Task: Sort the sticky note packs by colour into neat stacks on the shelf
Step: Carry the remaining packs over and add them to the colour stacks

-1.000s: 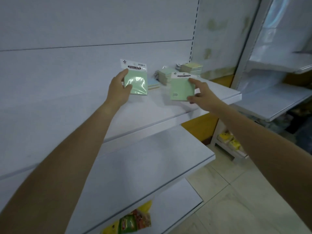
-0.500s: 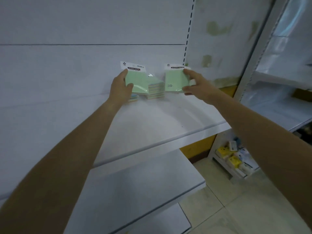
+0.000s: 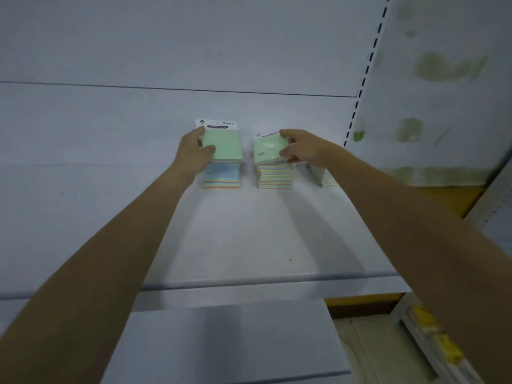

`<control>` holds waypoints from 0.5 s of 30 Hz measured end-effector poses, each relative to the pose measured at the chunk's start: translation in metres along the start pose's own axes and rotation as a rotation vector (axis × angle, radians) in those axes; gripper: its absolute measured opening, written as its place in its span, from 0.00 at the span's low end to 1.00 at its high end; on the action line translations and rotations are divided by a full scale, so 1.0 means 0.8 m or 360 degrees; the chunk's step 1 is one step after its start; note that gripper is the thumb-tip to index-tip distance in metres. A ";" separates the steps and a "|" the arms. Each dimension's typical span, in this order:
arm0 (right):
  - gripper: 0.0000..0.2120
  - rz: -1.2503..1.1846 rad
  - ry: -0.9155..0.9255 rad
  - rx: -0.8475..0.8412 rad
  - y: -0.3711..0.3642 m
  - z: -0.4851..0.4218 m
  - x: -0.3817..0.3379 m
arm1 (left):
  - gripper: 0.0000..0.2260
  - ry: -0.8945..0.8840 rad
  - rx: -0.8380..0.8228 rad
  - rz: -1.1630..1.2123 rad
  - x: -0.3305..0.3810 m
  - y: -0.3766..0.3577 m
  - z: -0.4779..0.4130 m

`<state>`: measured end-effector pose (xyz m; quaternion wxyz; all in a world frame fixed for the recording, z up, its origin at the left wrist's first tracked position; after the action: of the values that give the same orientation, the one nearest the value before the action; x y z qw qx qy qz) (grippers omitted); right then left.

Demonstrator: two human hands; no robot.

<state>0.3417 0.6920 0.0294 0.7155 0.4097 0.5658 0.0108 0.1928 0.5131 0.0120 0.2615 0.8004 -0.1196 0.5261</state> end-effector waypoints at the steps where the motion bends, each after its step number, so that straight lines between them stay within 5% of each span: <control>1: 0.29 0.0026 0.0000 0.0000 0.002 -0.004 0.002 | 0.21 0.0005 0.0011 0.0007 0.003 -0.003 0.001; 9: 0.25 0.0546 -0.0059 0.0112 0.008 -0.019 0.019 | 0.23 0.0033 -0.0040 0.0035 0.019 -0.031 -0.002; 15: 0.36 0.0644 0.0108 0.0211 0.014 -0.006 0.013 | 0.22 0.0059 -0.0085 0.0140 0.033 -0.057 -0.014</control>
<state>0.3471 0.7073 0.0277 0.6507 0.5606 0.4952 0.1307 0.2161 0.5592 0.0259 0.2615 0.7772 -0.1639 0.5484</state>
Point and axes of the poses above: each hand's wrist, its own z-axis away from the middle knuckle, its own y-axis out of the back of the hand, x = y × z, the point moved 6 cm from there along -z, towards the middle knuckle, and after that the axes turned 4 degrees about -y, right-handed, at the moved point
